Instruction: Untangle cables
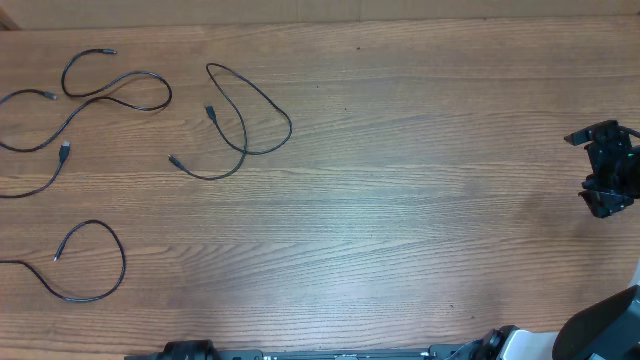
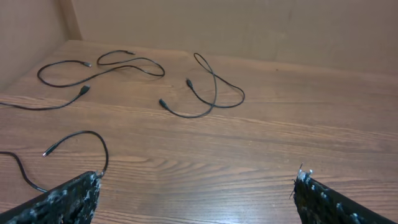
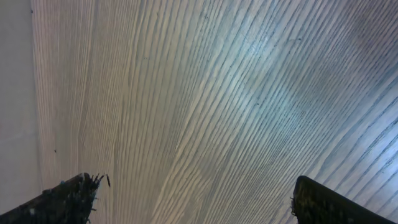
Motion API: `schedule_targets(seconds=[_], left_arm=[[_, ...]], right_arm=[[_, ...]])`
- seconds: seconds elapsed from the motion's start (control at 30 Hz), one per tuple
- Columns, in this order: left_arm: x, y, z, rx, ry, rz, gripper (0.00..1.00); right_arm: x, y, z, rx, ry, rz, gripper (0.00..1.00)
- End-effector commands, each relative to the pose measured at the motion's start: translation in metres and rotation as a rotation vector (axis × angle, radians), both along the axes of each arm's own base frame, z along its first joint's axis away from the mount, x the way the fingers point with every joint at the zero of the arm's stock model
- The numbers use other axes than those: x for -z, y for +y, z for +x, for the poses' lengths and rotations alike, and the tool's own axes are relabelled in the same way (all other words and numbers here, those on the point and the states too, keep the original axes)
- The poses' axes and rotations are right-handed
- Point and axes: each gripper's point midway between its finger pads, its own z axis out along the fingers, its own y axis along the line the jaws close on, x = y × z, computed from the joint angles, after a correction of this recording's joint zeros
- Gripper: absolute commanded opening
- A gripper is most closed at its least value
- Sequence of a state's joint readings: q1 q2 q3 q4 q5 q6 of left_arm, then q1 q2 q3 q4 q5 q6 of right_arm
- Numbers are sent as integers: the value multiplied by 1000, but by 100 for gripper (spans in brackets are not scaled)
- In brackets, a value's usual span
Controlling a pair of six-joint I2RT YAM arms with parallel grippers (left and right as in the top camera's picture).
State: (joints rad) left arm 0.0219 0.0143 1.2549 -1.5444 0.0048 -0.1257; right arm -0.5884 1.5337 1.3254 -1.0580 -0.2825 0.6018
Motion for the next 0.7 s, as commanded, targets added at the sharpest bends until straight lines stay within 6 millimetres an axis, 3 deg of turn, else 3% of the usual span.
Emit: schedule_targets(seconds=[0.0, 0.27, 0.4, 0.57, 0.67], left_arm=[[0, 2, 0, -26, -12, -5, 100], [-36, -8, 19, 53, -167, -18, 99], [-27, -8, 36, 75, -143, -18, 100], [-15, -7, 76, 86, -139, 6, 99], [6, -8, 102, 89, -108, 13, 100]], right_arm=[[-10, -3, 3, 2, -29, -20, 100], [-10, -3, 3, 2, -29, -20, 100], [-10, -3, 3, 2, -29, -19, 100], [-10, -3, 3, 2, -29, -19, 100], [-10, -3, 3, 2, -29, -19, 100]])
